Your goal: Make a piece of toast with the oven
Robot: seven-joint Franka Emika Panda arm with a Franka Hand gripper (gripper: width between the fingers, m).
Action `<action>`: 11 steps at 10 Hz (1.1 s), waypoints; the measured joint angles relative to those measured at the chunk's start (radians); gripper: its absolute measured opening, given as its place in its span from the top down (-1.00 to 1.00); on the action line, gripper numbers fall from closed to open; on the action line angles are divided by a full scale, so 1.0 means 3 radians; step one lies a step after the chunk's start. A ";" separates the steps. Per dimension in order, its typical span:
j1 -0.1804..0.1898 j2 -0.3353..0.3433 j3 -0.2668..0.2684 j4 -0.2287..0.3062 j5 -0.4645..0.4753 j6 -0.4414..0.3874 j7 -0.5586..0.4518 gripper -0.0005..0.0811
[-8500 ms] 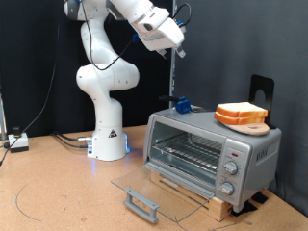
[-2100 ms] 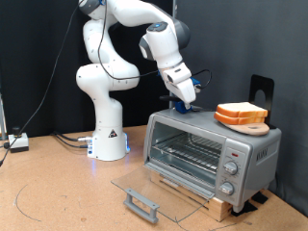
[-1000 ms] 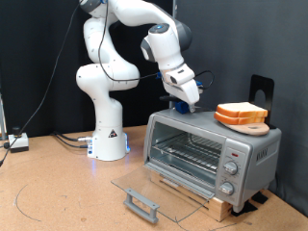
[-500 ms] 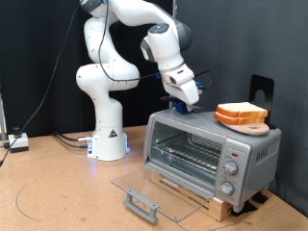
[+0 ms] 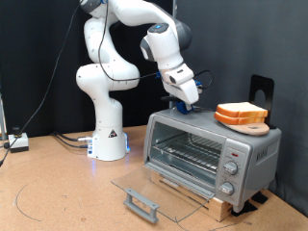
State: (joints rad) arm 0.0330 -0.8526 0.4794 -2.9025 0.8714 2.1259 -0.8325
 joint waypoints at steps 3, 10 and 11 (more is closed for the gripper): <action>-0.0002 -0.0184 -0.0250 0.0070 0.0013 -0.0201 0.0062 0.02; -0.0251 -0.0415 -0.0592 0.0184 -0.0052 -0.0352 0.0206 0.02; -0.0365 -0.0416 -0.0659 0.0203 -0.0130 -0.0362 0.0206 0.02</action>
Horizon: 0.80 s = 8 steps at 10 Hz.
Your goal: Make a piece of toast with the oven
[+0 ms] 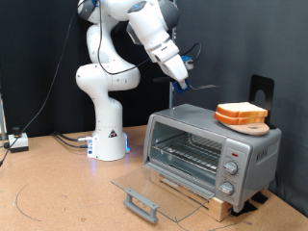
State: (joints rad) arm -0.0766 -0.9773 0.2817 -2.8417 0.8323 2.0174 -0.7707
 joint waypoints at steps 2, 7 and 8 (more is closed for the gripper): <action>-0.0204 0.0002 -0.0182 0.0063 -0.0243 -0.0153 -0.0002 0.02; -0.0560 -0.0001 -0.0764 0.0173 -0.0817 -0.0546 -0.0263 0.02; -0.0635 -0.0004 -0.0852 0.0177 -0.0911 -0.0541 -0.0321 0.02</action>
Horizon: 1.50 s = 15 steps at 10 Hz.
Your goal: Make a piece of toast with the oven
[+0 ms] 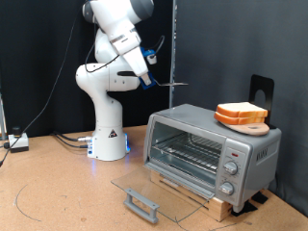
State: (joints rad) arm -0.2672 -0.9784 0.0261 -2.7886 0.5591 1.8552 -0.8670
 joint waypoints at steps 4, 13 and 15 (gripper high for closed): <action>-0.0112 0.0013 -0.0116 0.0003 -0.0121 -0.0001 -0.0123 0.02; -0.0099 0.0856 0.0383 0.0239 -0.0356 0.0566 -0.0208 0.02; -0.0093 0.0859 0.0384 0.0217 -0.0246 0.0566 -0.0207 0.02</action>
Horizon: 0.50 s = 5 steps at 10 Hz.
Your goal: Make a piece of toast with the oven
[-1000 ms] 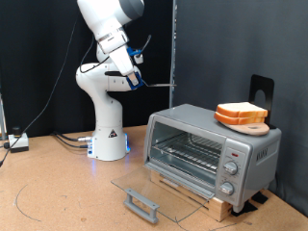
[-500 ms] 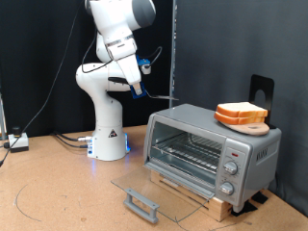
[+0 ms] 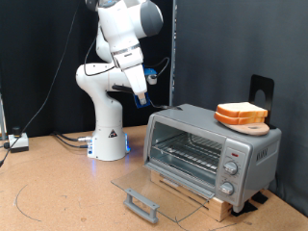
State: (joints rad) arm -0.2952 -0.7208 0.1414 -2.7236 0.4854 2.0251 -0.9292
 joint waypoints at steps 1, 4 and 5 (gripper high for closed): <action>0.0011 0.0003 0.0003 -0.0010 0.0048 0.0000 0.0000 0.02; 0.0020 0.0015 0.0055 -0.0028 0.0115 0.0018 0.0007 0.02; 0.0021 0.0024 0.0086 -0.0035 0.0140 0.0045 0.0018 0.02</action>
State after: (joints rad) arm -0.2889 -0.7137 0.1671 -2.7340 0.5273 2.0386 -0.9239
